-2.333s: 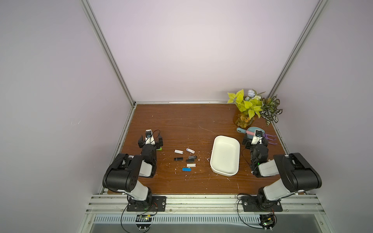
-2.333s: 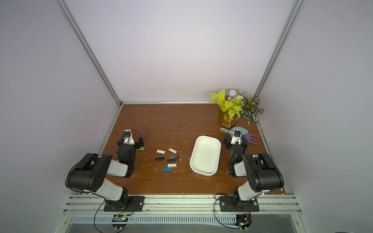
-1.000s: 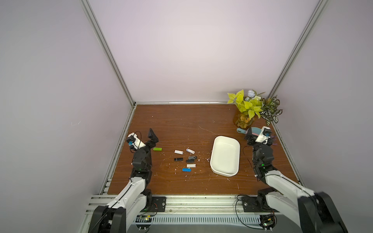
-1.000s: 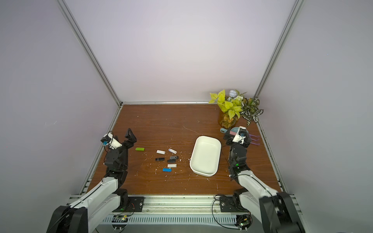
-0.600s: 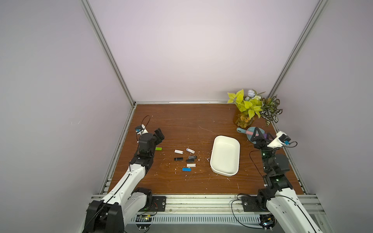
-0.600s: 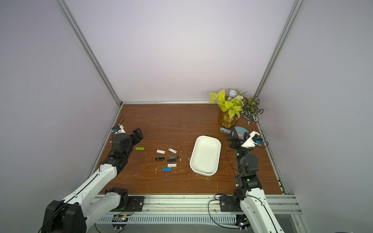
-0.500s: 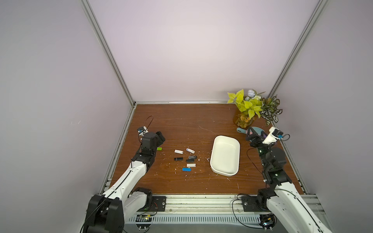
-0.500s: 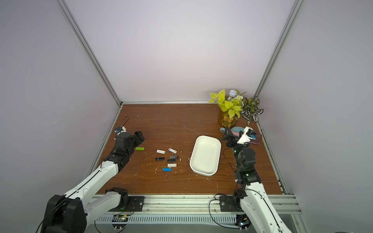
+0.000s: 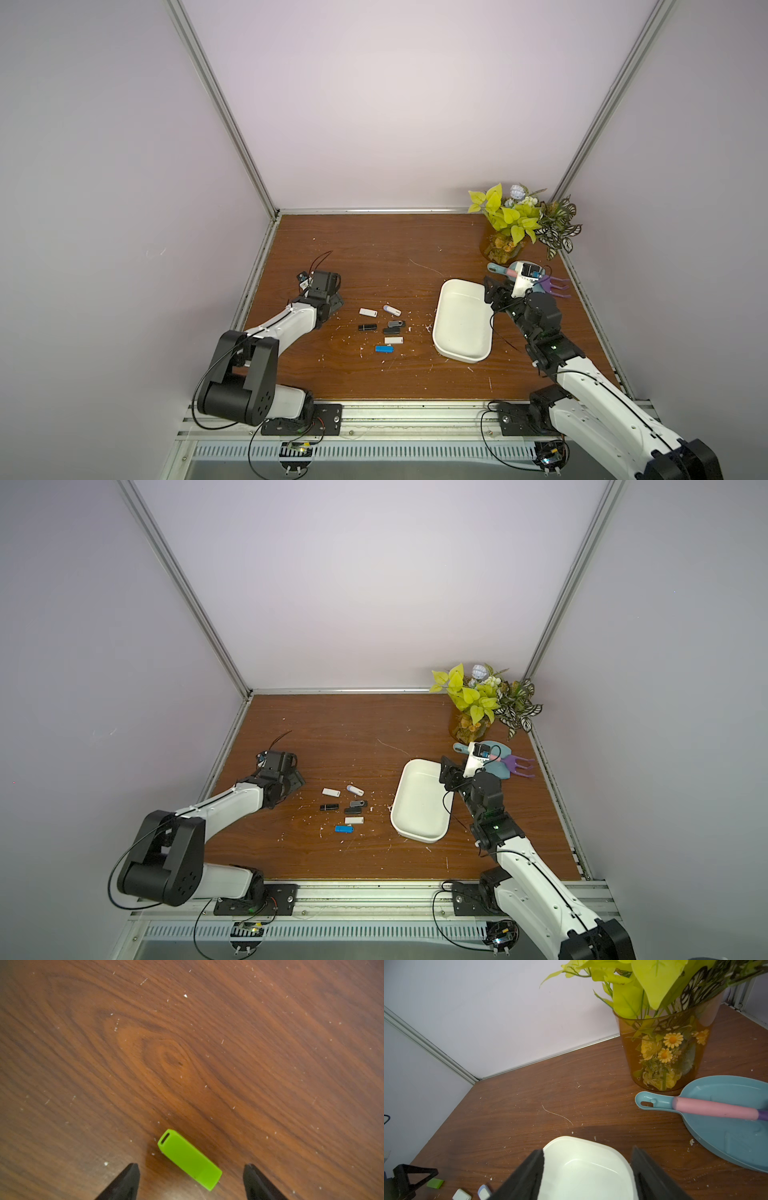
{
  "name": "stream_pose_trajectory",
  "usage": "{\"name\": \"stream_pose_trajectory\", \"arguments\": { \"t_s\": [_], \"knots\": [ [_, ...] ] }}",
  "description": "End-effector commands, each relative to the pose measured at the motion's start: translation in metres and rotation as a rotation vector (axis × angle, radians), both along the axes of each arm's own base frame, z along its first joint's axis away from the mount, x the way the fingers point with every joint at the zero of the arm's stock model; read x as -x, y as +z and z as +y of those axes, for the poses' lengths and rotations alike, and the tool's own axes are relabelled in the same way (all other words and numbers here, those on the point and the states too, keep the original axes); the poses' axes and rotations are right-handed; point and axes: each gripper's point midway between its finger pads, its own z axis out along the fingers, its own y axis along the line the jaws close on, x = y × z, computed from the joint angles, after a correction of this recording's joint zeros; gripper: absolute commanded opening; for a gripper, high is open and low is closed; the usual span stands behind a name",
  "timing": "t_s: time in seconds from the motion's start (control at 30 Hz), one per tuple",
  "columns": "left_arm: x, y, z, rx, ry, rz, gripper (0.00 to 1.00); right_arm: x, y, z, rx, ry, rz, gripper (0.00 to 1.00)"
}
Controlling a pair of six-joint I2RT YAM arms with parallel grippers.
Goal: Put the usb flash drive into the storage box
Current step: Pick up the USB flash from the center of the board.
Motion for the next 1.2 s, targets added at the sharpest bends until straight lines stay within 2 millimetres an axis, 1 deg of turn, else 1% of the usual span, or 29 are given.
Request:
{"name": "stream_pose_trajectory", "arguments": {
  "t_s": [0.0, 0.07, 0.13, 0.3, 0.37, 0.5, 0.53, 0.63, 0.77, 0.87, 0.9, 0.97, 1.07, 1.17],
  "knots": [
    [-0.004, -0.008, -0.008, 0.020, -0.016, 0.042, 0.70, -0.002, 0.015, -0.004, 0.004, -0.023, -0.061, 0.73],
    [-0.005, -0.013, -0.011, 0.030, -0.025, 0.056, 0.68, -0.001, 0.015, -0.005, 0.003, -0.025, -0.064, 0.73],
    [-0.002, -0.018, -0.011, 0.028, -0.030, 0.070, 0.67, 0.000, 0.016, -0.006, 0.000, -0.029, -0.070, 0.73],
    [0.000, -0.024, -0.010, 0.009, -0.054, 0.093, 0.65, -0.001, 0.015, -0.006, -0.002, -0.030, -0.068, 0.74],
    [-0.003, -0.026, -0.011, -0.004, -0.072, 0.105, 0.58, 0.000, 0.015, -0.005, -0.004, -0.027, -0.067, 0.74],
    [-0.006, -0.036, -0.017, -0.005, -0.127, 0.150, 0.36, 0.000, 0.016, -0.007, -0.005, -0.037, -0.074, 0.74],
    [-0.005, -0.038, -0.019, -0.007, -0.138, 0.156, 0.32, 0.001, 0.016, -0.008, -0.006, -0.039, -0.075, 0.74],
    [-0.003, -0.037, -0.019, -0.021, -0.157, 0.160, 0.24, 0.002, 0.018, -0.009, -0.008, -0.042, -0.083, 0.75],
    [-0.005, -0.029, -0.025, -0.024, -0.212, 0.156, 0.15, 0.002, 0.018, -0.010, -0.008, -0.047, -0.087, 0.75],
    [-0.010, -0.017, -0.035, -0.006, -0.268, 0.118, 0.09, 0.002, 0.017, -0.010, -0.007, -0.051, -0.083, 0.75],
    [-0.011, -0.009, -0.040, 0.000, -0.289, 0.099, 0.07, 0.002, 0.017, -0.010, -0.006, -0.052, -0.085, 0.75],
    [-0.016, 0.010, -0.056, 0.010, -0.349, 0.048, 0.06, 0.002, 0.016, -0.011, -0.007, -0.056, -0.082, 0.76],
    [-0.023, 0.051, -0.098, 0.043, -0.466, -0.061, 0.06, 0.002, 0.015, -0.012, -0.010, -0.062, -0.082, 0.76],
    [-0.021, 0.093, -0.159, 0.114, -0.604, -0.174, 0.06, 0.001, 0.014, -0.014, -0.007, -0.074, -0.078, 0.77]
  ]
}}
